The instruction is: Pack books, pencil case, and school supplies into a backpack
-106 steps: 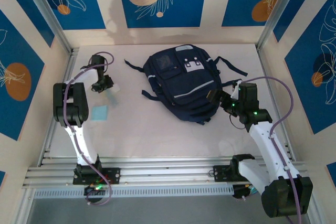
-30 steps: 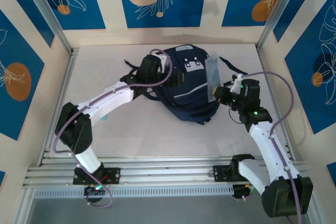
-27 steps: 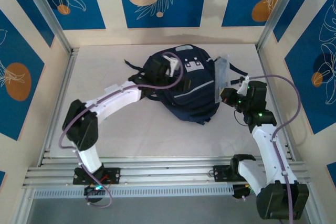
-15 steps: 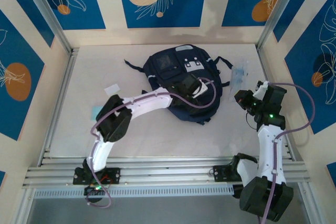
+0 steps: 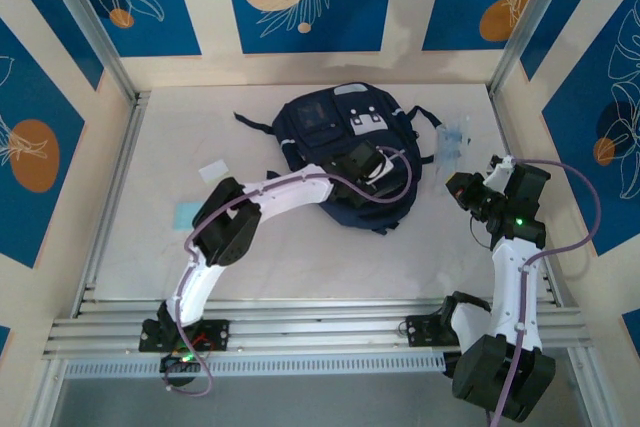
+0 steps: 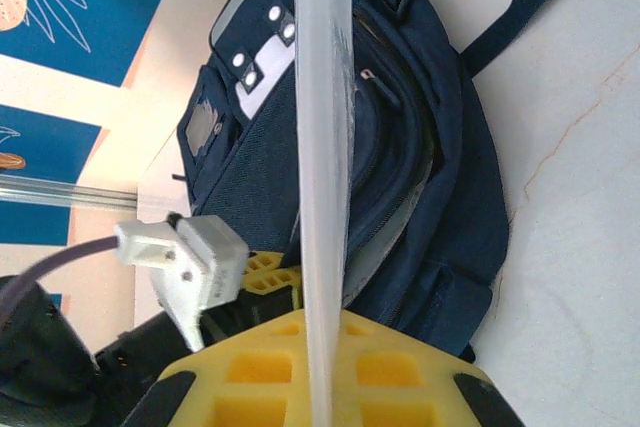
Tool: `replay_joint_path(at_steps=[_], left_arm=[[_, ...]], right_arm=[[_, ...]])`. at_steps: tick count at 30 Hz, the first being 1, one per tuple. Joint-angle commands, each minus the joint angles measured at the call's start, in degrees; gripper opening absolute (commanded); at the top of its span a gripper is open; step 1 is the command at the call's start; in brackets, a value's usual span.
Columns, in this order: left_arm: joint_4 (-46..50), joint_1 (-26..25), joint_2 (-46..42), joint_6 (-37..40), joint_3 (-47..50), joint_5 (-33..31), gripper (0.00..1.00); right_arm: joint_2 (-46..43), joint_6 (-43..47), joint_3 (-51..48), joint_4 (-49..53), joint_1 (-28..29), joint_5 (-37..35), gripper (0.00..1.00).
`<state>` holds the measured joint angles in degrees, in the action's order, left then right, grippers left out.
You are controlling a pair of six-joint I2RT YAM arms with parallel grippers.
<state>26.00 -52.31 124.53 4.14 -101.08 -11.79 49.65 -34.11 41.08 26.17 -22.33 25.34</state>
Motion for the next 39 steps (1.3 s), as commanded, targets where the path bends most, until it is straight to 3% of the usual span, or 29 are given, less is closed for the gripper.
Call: replay_joint_path(at_steps=[1,7,12,15,21,26,32,39], left_arm=[[1.6,2.8,-8.1,-7.6,0.3,8.3,0.0],[-2.4,6.4,-13.7,-16.4,0.5,18.6,0.0],[-6.0,8.6,-14.7,-21.4,-0.1,24.8,0.0],[-8.4,9.5,-14.8,-23.2,-0.6,27.2,0.0],[-9.2,9.5,-14.0,-22.9,-3.5,28.6,0.0],[-9.2,9.5,-13.7,-23.3,-5.1,30.4,0.0],[-9.4,9.6,-15.1,-22.7,-4.7,31.6,0.0],[-9.1,9.6,-15.5,-22.2,-4.1,33.8,0.0]], right_arm=[[-1.6,-0.9,0.9,0.7,-0.4,0.1,0.0],[-3.3,-3.4,-0.3,-0.1,-0.5,-1.7,0.0],[-2.7,-9.7,-4.0,-8.1,0.6,6.3,0.0],[-0.8,-13.8,-6.1,-13.9,5.1,8.4,0.0],[4.4,-16.1,-5.8,-21.3,19.6,2.3,0.0],[12.3,-20.5,-5.0,-30.4,28.1,0.1,0.0],[24.3,-23.9,-1.6,-39.9,32.3,2.2,0.0],[37.3,-21.3,6.1,-41.8,33.8,2.1,0.0]])
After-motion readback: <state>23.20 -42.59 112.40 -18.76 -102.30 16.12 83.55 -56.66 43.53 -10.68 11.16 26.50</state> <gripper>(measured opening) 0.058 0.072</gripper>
